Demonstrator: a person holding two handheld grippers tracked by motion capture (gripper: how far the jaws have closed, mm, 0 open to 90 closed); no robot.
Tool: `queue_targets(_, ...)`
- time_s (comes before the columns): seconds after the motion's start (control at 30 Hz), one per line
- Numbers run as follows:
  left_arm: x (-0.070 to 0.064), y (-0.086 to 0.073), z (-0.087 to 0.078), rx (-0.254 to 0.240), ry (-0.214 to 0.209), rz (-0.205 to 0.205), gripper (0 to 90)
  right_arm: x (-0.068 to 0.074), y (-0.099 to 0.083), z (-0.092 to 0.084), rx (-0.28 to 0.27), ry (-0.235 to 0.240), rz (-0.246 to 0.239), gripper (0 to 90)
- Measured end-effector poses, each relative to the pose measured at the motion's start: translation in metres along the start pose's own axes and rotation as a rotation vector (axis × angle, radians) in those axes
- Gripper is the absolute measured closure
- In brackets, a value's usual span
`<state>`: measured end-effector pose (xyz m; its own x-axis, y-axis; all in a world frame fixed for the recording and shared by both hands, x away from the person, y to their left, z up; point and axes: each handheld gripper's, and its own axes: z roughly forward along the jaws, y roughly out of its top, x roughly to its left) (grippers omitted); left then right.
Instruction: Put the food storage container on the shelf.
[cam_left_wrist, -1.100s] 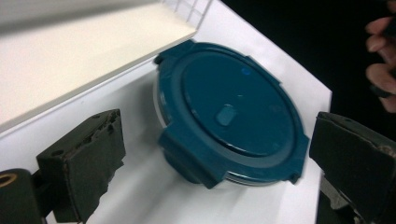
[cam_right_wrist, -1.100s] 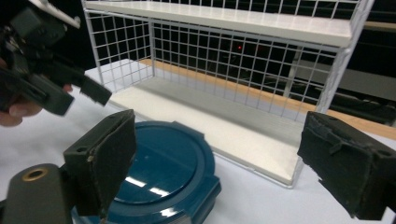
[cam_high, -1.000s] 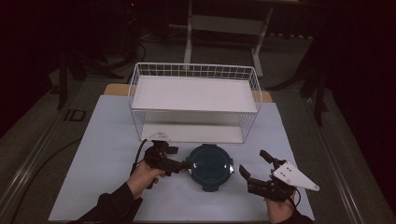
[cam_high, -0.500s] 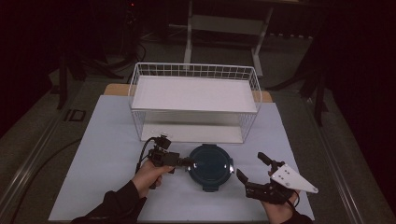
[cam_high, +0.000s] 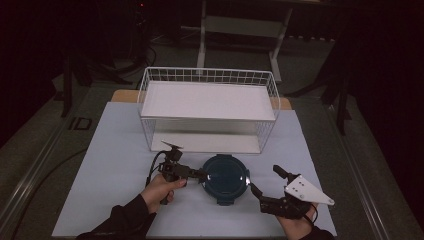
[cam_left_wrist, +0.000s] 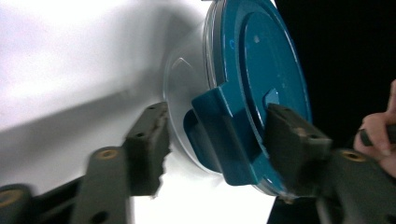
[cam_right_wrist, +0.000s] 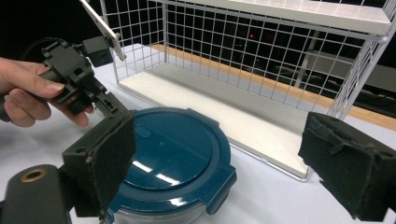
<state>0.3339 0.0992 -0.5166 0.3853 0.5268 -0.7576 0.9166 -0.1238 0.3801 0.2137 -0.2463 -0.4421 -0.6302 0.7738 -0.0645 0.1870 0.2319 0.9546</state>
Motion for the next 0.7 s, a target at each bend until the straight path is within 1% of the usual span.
queue_targets(0.03, 0.0, 0.0, 0.0, 0.0, 0.0, 0.0, 45.4, 0.0, 0.0, 0.0, 0.002, 0.001, 0.001, 10.5)
queue_targets(0.07, 0.002, 0.0, 0.001, 0.004, -0.037, -0.018, 47.4, 0.0, 0.0, 0.0, 0.001, 0.0, 0.001, 10.5)
queue_targets(0.1, 0.002, 0.0, 0.001, 0.004, -0.037, -0.018, 50.0, 0.0, 0.0, 0.0, 0.001, -0.001, 0.002, 10.6)
queue_targets(0.13, 0.004, 0.0, 0.001, 0.012, -0.051, -0.03, 50.3, -0.001, 0.0, 0.0, 0.0, 0.001, 0.005, 12.2)
queue_targets(0.17, 0.004, 0.0, 0.001, 0.012, -0.051, -0.03, 50.7, -0.001, 0.0, 0.0, 0.0, 0.001, 0.005, 12.2)
queue_targets(0.2, 0.006, 0.0, 0.001, 0.015, -0.062, -0.042, 51.4, -0.002, 0.0, 0.0, 0.006, 0.004, 0.015, 12.4)
queue_targets(0.23, 0.006, 0.0, 0.001, 0.014, -0.066, -0.045, 52.1, -0.003, 0.0, 0.001, 0.019, 0.01, 0.025, 12.4)
queue_targets(0.3, 0.006, 0.0, 0.0, 0.015, -0.07, -0.03, 52.7, -0.005, -0.002, 0.004, 0.041, 0.02, 0.042, 12.5)
queue_targets(0.33, 0.005, 0.0, 0.0, 0.013, -0.069, -0.024, 52.8, -0.006, -0.003, 0.006, 0.061, 0.031, 0.052, 12.4)
queue_targets(0.37, 0.004, -0.001, 0.0, 0.01, -0.066, -0.009, 52.9, -0.008, -0.004, 0.008, 0.073, 0.04, 0.069, 12.5)
queue_targets(0.43, 0.002, -0.002, -0.001, 0.007, -0.064, 0.007, 53.5, -0.013, -0.006, 0.012, 0.105, 0.069, 0.118, 12.5)
queue_targets(0.47, 0.0, -0.003, -0.002, 0.005, -0.061, 0.019, 54.0, -0.016, -0.007, 0.015, 0.122, 0.076, 0.145, 13.3)
queue_targets(0.5, 0.0, -0.003, -0.002, 0.005, -0.061, 0.019, 54.3, -0.016, -0.007, 0.015, 0.122, 0.076, 0.145, 13.3)
queue_targets(0.53, -0.004, -0.003, -0.003, 0.004, -0.058, 0.043, 54.7, -0.023, -0.011, 0.02, 0.161, 0.118, 0.219, 13.7)
queue_targets(0.57, -0.004, -0.003, -0.003, 0.004, -0.058, 0.043, 55.2, -0.023, -0.011, 0.02, 0.161, 0.118, 0.219, 13.7)
queue_targets(0.6, -0.007, -0.005, -0.004, 0.003, -0.05, 0.071, 55.4, -0.031, -0.015, 0.025, 0.201, 0.153, 0.288, 14.9)
queue_targets(0.63, -0.009, -0.005, -0.004, 0.002, -0.047, 0.082, 55.4, -0.035, -0.017, 0.027, 0.219, 0.169, 0.328, 15.6)
queue_targets(0.7, -0.01, -0.006, -0.005, -0.002, -0.044, 0.087, 55.6, -0.042, -0.021, 0.031, 0.245, 0.183, 0.392, 18.7)
